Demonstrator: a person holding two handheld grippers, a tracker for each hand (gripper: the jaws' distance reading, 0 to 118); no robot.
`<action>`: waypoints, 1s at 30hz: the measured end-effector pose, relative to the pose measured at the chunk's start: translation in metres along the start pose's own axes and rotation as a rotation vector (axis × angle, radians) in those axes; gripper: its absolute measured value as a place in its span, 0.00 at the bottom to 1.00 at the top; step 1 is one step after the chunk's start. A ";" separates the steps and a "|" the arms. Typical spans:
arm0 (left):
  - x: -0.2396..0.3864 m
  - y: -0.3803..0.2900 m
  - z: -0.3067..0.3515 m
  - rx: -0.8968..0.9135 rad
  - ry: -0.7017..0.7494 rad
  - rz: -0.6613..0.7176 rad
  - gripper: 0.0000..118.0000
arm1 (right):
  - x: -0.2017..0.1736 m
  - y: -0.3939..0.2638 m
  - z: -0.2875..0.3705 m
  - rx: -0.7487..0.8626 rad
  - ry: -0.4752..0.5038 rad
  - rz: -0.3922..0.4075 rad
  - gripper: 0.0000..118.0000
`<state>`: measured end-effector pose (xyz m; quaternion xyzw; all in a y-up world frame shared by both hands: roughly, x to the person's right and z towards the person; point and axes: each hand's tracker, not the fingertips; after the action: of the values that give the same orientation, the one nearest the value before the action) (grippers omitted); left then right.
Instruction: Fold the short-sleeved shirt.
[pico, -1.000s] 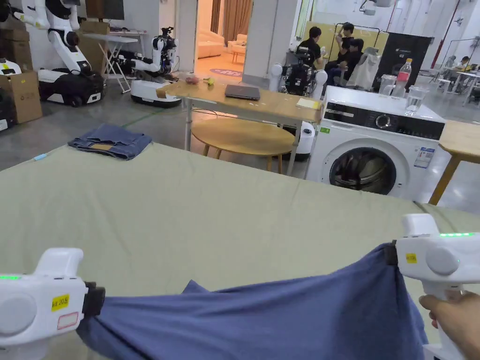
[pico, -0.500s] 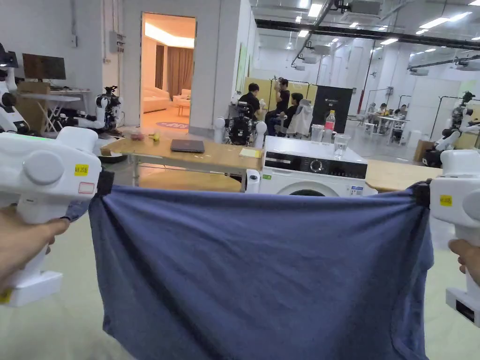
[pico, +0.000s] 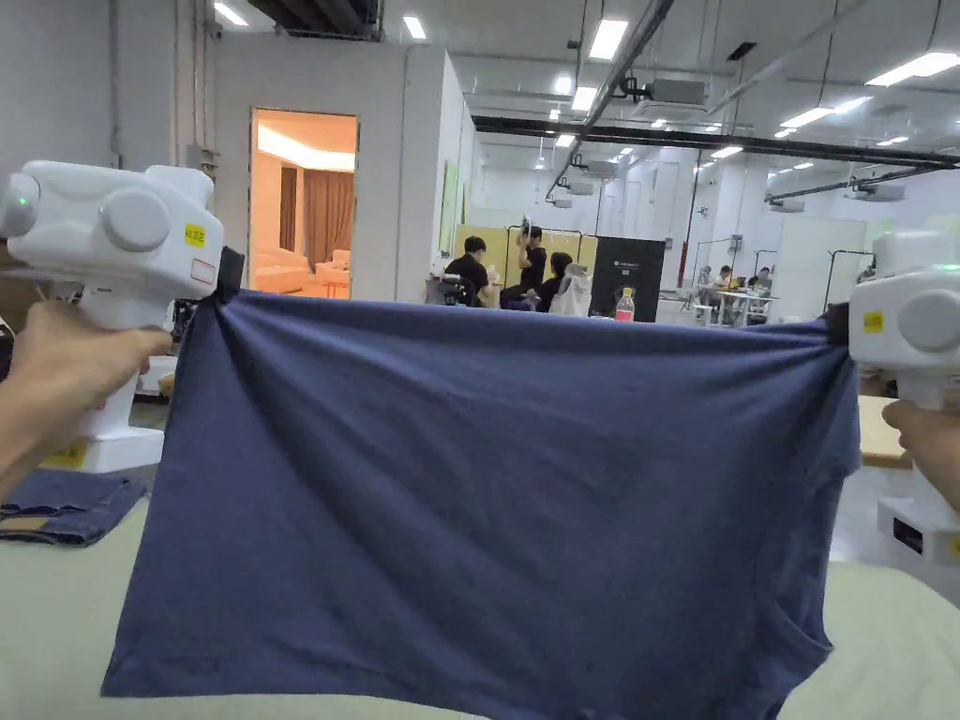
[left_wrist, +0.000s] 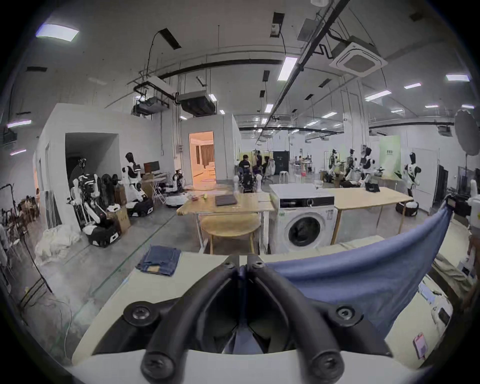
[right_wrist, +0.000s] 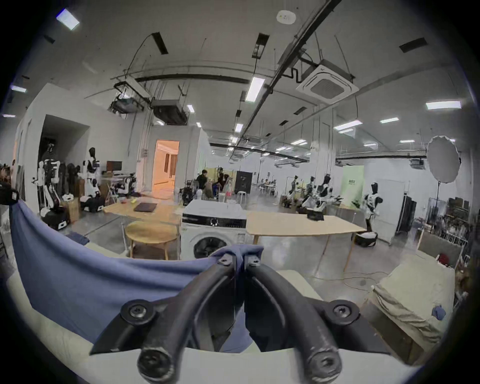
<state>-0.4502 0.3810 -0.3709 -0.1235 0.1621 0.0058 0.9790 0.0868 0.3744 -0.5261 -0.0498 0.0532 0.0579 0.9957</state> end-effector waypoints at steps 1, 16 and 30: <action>-0.001 0.006 -0.004 0.002 0.000 0.002 0.00 | -0.002 0.008 -0.005 0.001 -0.003 0.004 0.03; 0.004 -0.044 -0.027 -0.050 -0.008 0.001 0.00 | -0.008 -0.016 -0.006 0.021 -0.022 0.053 0.03; -0.008 -0.217 0.044 -0.180 -0.064 0.061 0.00 | -0.009 -0.177 0.113 -0.147 0.018 0.116 0.03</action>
<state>-0.4325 0.1816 -0.2756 -0.2057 0.1335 0.0541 0.9680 0.1102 0.2101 -0.3963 -0.1202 0.0605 0.1190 0.9837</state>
